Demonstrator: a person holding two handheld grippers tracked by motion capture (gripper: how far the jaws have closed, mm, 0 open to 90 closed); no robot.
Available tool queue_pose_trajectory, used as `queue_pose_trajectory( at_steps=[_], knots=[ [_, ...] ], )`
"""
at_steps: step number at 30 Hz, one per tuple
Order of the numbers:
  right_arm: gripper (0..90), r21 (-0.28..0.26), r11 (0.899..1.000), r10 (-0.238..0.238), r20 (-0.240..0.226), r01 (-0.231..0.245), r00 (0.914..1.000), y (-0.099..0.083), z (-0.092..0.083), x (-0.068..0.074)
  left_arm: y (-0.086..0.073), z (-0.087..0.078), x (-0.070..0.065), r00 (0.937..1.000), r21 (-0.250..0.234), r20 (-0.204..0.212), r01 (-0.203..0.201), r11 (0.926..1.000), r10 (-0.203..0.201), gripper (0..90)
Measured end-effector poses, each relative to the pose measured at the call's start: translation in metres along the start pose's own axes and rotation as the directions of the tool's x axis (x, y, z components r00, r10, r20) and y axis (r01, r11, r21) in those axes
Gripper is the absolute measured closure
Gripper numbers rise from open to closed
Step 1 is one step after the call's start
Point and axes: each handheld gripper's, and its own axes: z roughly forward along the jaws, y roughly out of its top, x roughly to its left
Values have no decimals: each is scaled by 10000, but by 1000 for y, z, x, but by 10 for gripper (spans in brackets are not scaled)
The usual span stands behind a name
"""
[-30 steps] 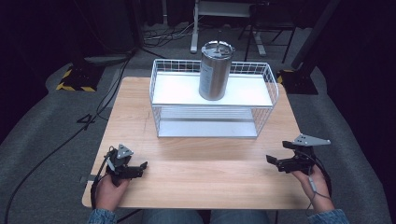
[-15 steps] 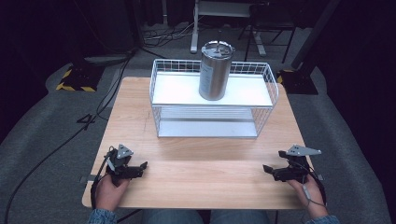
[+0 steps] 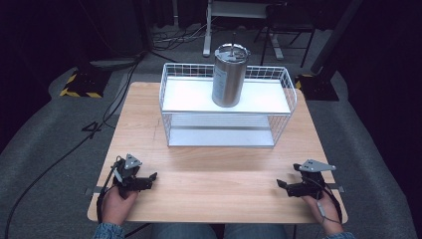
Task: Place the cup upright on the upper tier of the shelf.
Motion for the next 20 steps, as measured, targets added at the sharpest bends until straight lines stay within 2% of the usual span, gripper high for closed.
queue_pose_trajectory(
  at_steps=[5,7,8,10,20],
  knots=[
    [77,185,9998,71,-58,-70,10000,-3,4,2,0,0,0,10000,3,-1,-2,10000,2,147],
    [113,382,9989,276,-160,-270,9995,-6,9,2,0,0,0,10000,0,4,-6,10000,6,147],
    [111,587,9982,-82,100,76,9999,-6,10,5,0,0,0,10000,-4,2,-10,10000,10,147],
    [99,625,9979,-185,124,177,9998,-5,11,6,0,0,0,10000,-6,4,-3,10000,3,147],
    [93,654,9977,-177,123,168,9998,-5,12,7,0,0,0,10000,-6,5,-6,10000,6,147]
  ],
)
